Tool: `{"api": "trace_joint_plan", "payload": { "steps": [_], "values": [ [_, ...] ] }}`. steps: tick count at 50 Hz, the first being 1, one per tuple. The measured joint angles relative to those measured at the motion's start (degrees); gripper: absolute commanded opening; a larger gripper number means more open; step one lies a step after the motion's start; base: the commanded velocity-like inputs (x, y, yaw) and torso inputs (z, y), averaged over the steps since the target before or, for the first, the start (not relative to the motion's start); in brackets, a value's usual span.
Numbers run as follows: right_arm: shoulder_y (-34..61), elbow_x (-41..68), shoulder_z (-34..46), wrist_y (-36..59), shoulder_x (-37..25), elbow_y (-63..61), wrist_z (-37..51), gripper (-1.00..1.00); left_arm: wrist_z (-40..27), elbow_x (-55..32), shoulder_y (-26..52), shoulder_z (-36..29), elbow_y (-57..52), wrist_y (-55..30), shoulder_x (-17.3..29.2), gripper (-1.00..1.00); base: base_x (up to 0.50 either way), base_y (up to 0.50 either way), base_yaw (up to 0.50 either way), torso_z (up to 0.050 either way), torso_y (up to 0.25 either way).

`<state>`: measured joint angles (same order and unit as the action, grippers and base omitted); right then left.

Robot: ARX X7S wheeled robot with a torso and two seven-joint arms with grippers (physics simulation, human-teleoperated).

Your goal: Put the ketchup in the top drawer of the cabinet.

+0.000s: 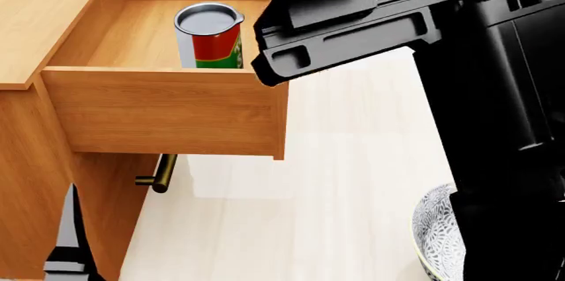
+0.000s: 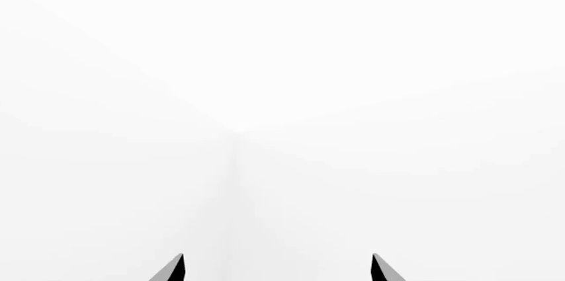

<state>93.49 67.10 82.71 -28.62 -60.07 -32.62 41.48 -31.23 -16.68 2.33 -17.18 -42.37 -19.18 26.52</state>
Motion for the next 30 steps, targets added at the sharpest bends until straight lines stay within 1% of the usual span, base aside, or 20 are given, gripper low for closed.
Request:
{"api": "trace_joint_plan", "payload": {
  "steps": [15,30],
  "values": [
    [-5.49,-7.34,1.20,-2.21,-3.22,-4.40,5.14,1.00,-0.38,-0.23,-0.66,0.06,-1.15,-0.09,0.41,1.00,0.00,0.00,0.00,0.000,0.000],
    [-10.28,-11.79,2.40,-3.89,-3.76,-3.89,7.88,1.00,-0.51,-0.28,-1.03,0.00,-1.18,0.33,0.61,1.00,0.00,0.00,0.00,0.000,0.000]
  ]
}}
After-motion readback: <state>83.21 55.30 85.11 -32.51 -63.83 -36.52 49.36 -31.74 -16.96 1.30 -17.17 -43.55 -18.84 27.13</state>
